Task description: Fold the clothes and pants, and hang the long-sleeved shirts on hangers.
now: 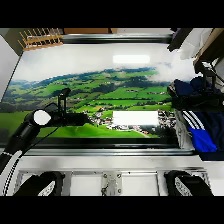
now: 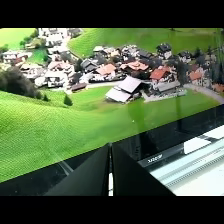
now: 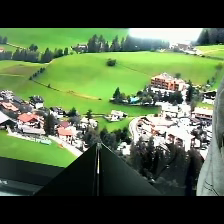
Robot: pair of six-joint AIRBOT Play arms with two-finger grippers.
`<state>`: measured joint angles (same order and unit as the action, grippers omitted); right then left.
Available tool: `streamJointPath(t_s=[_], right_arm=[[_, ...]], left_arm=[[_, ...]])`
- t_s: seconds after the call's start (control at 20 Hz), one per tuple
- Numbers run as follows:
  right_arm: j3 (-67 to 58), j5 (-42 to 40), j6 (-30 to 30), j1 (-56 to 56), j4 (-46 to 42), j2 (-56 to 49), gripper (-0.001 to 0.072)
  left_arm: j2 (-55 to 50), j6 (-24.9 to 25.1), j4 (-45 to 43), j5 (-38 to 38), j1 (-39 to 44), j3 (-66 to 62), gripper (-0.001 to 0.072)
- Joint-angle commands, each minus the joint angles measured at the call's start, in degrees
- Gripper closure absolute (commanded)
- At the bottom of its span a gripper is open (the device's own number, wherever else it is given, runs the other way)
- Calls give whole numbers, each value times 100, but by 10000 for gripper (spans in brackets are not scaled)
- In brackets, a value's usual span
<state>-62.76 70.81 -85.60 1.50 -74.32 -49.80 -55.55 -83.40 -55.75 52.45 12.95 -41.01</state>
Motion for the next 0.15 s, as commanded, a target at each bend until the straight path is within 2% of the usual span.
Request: streamJointPath(t_s=[0.0,0.1], right_arm=[[-7,-4,-4,-4,0,-4,695],[-7,-4,-4,-4,0,-4,695]], left_arm=[[0,2,-2,-2,4,2,704],[0,2,-2,-2,2,2,703]])
